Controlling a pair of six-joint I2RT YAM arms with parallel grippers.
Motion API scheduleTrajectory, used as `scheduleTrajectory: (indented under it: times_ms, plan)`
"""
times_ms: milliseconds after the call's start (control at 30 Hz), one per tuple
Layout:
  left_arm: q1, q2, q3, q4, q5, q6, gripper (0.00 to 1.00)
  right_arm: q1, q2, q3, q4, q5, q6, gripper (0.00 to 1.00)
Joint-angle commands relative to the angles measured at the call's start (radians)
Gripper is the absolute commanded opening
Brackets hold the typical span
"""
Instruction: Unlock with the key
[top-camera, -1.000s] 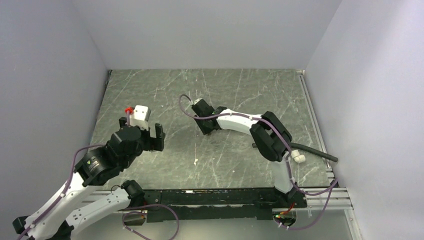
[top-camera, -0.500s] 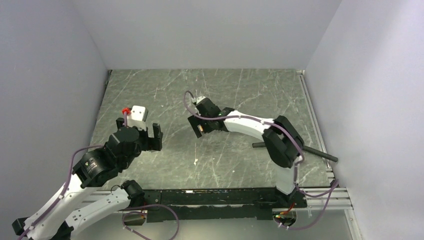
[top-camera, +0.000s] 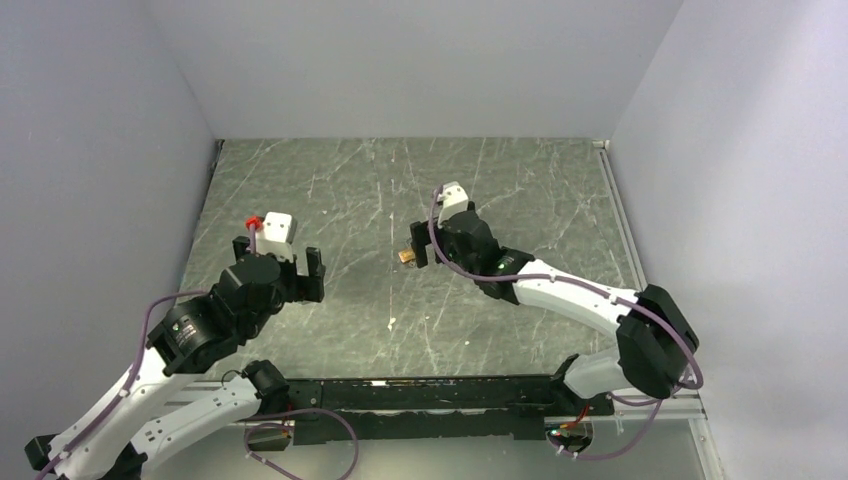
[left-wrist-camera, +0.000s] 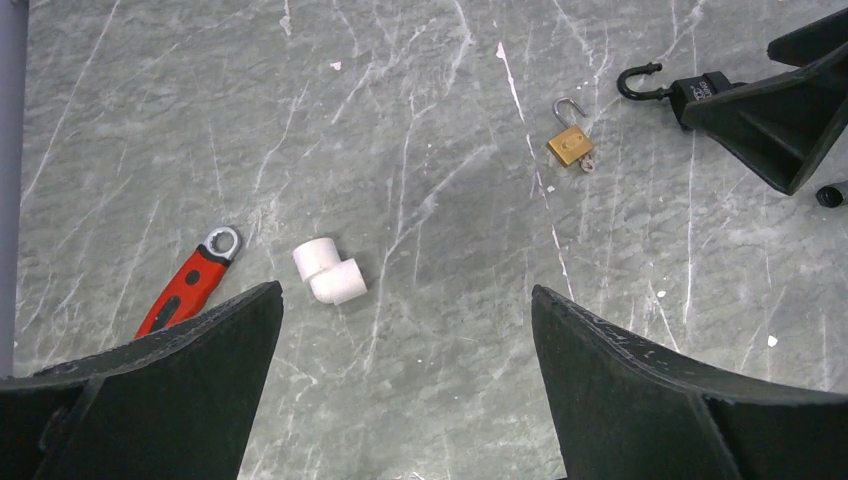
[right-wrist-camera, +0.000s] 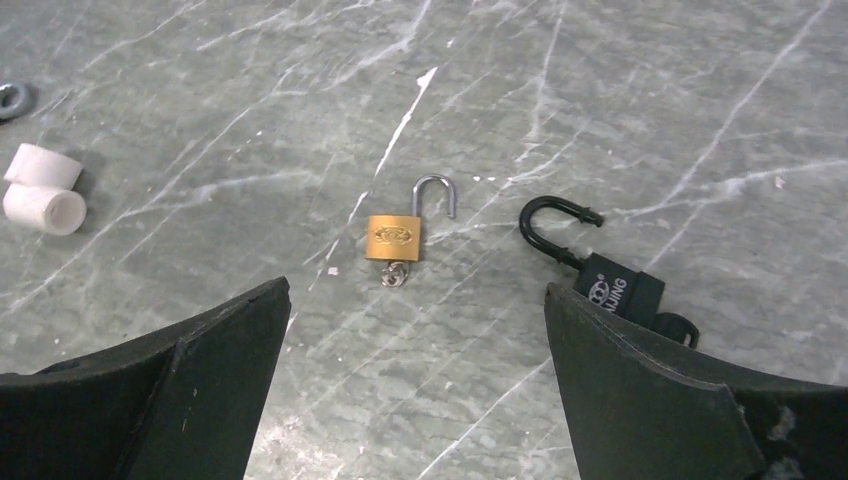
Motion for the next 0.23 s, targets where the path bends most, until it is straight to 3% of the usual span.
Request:
scheduleTrajectory:
  times_ms: [0,200]
  plan:
    - [0.004,-0.002,0.001,0.008,-0.030,-0.008,0.99,0.001,-0.063,-0.048,0.115,0.066,0.008,1.00]
    - [0.004,-0.002,-0.002,0.009,-0.033,-0.008,0.99,0.002,-0.121,-0.104,0.176,0.065,0.013,1.00]
